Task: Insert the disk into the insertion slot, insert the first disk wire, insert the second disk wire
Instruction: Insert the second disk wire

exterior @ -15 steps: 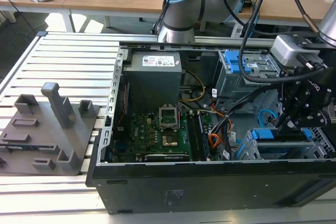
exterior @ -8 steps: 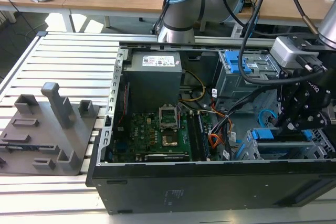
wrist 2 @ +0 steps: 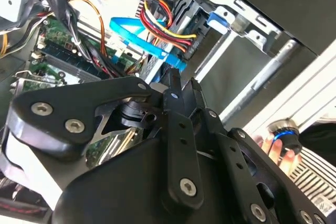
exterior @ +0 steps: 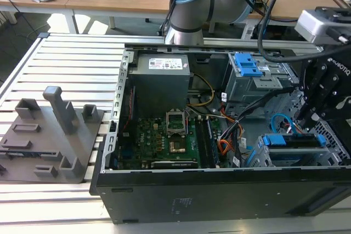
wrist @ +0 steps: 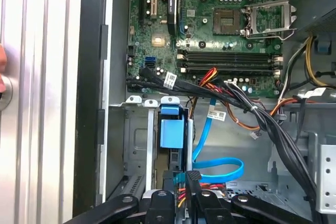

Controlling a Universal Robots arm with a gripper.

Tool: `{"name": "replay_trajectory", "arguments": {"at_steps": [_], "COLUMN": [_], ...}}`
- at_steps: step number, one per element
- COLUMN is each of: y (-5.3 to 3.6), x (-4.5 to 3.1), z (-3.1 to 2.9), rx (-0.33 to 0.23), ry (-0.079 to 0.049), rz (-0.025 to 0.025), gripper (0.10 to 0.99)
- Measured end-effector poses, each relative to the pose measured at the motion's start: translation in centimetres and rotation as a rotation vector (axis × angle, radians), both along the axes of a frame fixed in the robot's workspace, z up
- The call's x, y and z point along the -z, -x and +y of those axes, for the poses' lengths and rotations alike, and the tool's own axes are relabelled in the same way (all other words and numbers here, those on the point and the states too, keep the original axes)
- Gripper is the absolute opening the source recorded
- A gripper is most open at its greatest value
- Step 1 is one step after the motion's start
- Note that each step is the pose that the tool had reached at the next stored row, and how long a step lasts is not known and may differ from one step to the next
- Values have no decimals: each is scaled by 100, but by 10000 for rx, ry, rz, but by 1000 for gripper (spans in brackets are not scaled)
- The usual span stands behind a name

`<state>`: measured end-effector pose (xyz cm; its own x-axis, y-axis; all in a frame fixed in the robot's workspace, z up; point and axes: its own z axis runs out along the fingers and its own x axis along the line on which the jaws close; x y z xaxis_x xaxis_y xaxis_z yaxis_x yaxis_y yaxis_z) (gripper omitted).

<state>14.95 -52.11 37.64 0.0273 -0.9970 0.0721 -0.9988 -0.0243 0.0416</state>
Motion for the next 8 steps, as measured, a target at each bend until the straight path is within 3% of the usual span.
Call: {"name": "replay_trajectory", "arguments": {"at_steps": [5,8], "y": [0,0], "x": [-199,-299], "z": [13,54], "rx": [0,0], "ry": [0,-2], "rz": [0,1], "gripper": [235,235]}}
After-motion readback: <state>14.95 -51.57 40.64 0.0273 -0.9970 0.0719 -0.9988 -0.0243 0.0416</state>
